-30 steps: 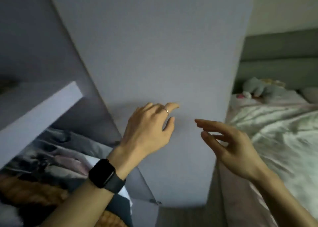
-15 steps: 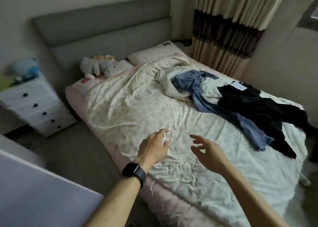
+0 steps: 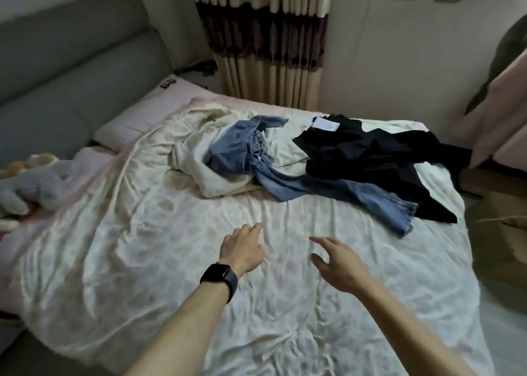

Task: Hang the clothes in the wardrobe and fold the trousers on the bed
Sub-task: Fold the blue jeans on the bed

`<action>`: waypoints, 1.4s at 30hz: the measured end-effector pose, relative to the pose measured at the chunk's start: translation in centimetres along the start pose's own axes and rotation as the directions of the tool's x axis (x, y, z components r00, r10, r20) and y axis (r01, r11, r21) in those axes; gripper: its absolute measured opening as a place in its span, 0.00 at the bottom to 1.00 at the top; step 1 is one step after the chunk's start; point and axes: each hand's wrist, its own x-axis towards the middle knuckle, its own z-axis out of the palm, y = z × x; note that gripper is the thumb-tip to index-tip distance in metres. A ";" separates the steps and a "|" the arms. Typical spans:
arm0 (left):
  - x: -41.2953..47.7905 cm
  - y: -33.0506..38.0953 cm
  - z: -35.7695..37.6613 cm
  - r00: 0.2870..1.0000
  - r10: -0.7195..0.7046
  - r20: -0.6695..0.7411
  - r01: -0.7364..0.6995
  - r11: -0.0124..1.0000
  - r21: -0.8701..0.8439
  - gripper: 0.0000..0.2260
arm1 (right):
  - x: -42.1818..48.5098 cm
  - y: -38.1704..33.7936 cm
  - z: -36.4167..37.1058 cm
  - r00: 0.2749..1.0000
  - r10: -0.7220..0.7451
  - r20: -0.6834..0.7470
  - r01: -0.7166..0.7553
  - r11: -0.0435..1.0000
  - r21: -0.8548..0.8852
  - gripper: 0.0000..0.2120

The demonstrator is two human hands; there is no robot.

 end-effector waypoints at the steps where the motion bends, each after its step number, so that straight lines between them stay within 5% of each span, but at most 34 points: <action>1: 2.4 -1.1 0.0 1.000 0.010 -0.002 -0.010 0.999 0.033 0.27 | 2.2 0.0 0.9 0.999 0.032 0.003 -0.032 0.999 -0.004 0.24; 9: 24.6 -10.3 -0.1 0.992 0.014 -0.125 0.009 0.984 0.181 0.30 | 22.2 3.2 11.4 0.931 0.288 0.226 -0.255 0.953 -0.161 0.30; 16: 39.0 -13.3 1.8 0.944 0.123 -0.305 -0.035 0.959 0.281 0.32 | 27.5 8.4 22.4 0.850 0.406 0.336 -0.337 0.909 -0.245 0.33; 22: 44.6 -14.7 4.2 0.947 0.150 -0.282 -0.015 0.903 0.430 0.14 | 29.2 11.4 25.8 0.819 0.400 0.411 -0.331 0.915 -0.232 0.37; 27: 41.7 -13.2 0.6 0.862 0.255 -0.439 -0.236 0.967 0.099 0.09 | 27.8 9.6 24.0 0.776 0.398 0.489 -0.378 0.914 -0.144 0.37; 31: 35.8 -7.8 -7.6 0.727 0.484 -0.488 -0.513 0.854 0.083 0.07 | 23.1 5.7 18.7 0.875 0.366 0.317 -0.455 0.846 0.278 0.34; 35: 26.9 -1.2 -14.9 0.590 0.559 -0.582 -0.655 0.753 0.060 0.05 | 16.7 1.0 7.9 0.911 0.411 -0.032 -0.298 0.711 0.637 0.23; 38: 19.7 4.0 -19.0 0.598 0.542 -0.590 -0.672 0.740 -0.001 0.06 | 10.2 -1.3 -1.9 0.855 0.425 -0.297 -0.052 0.640 0.766 0.17; 42: 10.6 10.6 -22.4 0.663 0.470 -0.582 -0.631 0.769 -0.098 0.08 | -0.1 -3.5 -10.1 0.811 0.332 -0.482 0.148 0.680 0.718 0.23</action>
